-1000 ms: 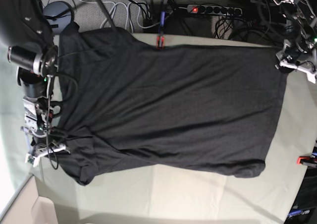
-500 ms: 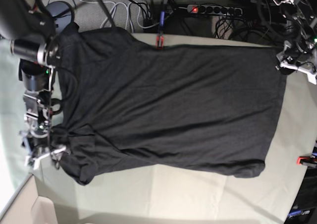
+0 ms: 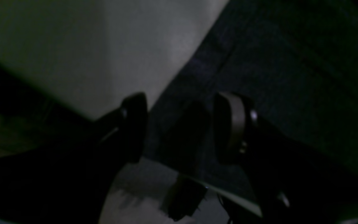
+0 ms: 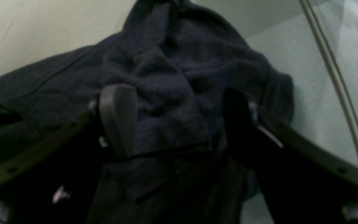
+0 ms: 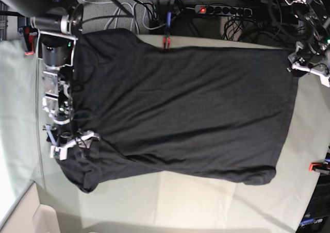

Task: Layout the t-shirt on the table in an organized manner, then fold the t-shirt properly
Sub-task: 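Pull the hem outward with the right gripper to straighten the side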

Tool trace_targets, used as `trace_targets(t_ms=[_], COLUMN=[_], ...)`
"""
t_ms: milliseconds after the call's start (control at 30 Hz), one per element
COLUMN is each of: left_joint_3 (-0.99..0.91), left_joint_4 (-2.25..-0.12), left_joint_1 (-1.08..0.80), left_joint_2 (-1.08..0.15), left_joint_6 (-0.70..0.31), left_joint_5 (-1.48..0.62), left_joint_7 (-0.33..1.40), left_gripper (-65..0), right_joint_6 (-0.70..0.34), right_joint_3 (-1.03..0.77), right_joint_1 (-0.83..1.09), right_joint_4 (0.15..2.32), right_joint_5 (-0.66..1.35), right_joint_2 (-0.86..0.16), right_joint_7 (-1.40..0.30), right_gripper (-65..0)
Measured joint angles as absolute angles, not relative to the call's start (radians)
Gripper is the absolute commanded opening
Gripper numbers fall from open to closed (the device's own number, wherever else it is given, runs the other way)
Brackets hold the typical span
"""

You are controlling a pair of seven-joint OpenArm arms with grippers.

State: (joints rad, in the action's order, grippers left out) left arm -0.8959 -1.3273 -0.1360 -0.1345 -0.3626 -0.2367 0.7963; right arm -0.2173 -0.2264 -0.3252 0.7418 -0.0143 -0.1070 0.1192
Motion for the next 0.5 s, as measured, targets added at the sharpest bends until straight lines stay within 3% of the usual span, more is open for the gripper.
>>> trace_targets(t_ms=[67,167,400,500], left_joint_3=[-0.896,-0.896,-0.896,-0.896], left_joint_4=[-1.327,-1.327,-1.328,-1.33], left_joint_1=[-0.136,-0.136,-0.138,-0.138], left_joint_2=[-0.135,-0.135,-0.135,-0.135], left_joint_6=[-0.363,-0.363,-0.363,-0.363], left_joint_5=[-0.237,-0.237,-0.237,-0.237], left_joint_7=[0.796,0.796,0.796,0.796], left_gripper=[-31.8,-31.8,-31.8,-31.8], right_joint_6=[-0.217,-0.222,-0.231,-0.231], right_joint_3=[-0.205,-0.183,-0.184,-0.184], right_joint_1=[-0.318,-0.311,-0.305,-0.306], right_joint_4=[0.742,0.725,0.67,0.685], right_joint_5=[-0.014,-0.013,-0.014,-0.014], right_joint_2=[-0.104,-0.102,-0.108,-0.107], right_joint_7=[0.117,0.121,0.128,0.12], right_gripper=[-22.4,-29.5,-57.4,-65.0])
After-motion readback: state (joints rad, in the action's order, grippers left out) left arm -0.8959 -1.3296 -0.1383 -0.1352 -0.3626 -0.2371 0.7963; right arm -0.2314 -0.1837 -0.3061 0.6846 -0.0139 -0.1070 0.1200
